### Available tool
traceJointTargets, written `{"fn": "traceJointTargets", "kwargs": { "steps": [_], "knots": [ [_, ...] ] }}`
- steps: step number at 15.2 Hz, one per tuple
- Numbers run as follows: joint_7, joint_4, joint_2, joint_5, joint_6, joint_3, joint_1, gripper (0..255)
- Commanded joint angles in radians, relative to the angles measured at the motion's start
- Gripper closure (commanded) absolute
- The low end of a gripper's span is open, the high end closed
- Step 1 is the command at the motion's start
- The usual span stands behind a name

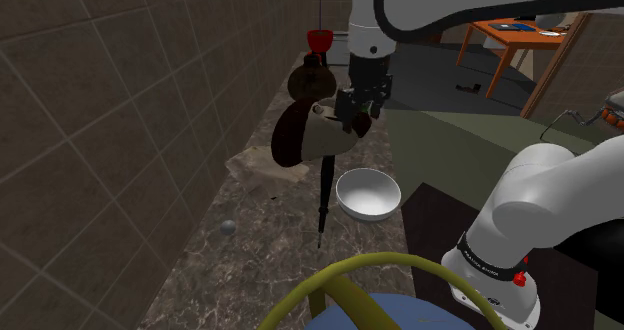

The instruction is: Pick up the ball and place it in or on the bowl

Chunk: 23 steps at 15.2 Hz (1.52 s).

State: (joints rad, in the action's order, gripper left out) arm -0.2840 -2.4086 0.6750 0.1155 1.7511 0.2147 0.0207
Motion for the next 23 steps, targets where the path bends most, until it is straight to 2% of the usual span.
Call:
{"fn": "traceJointTargets", "kwargs": {
  "steps": [1, 7, 12, 18, 23],
  "knots": [
    [-0.038, -0.006, -0.050, 0.015, 0.062, 0.036, 0.005, 0],
    [-0.158, 0.015, -0.220, 0.030, 0.224, 0.146, 0.011, 0],
    [-0.274, 0.071, -0.393, -0.003, 0.346, 0.235, 0.005, 0],
    [-0.449, 0.183, -0.634, -0.125, 0.460, 0.320, 0.002, 0],
    [-0.610, 0.317, -0.851, -0.276, 0.510, 0.336, 0.044, 0]
  ]
}}
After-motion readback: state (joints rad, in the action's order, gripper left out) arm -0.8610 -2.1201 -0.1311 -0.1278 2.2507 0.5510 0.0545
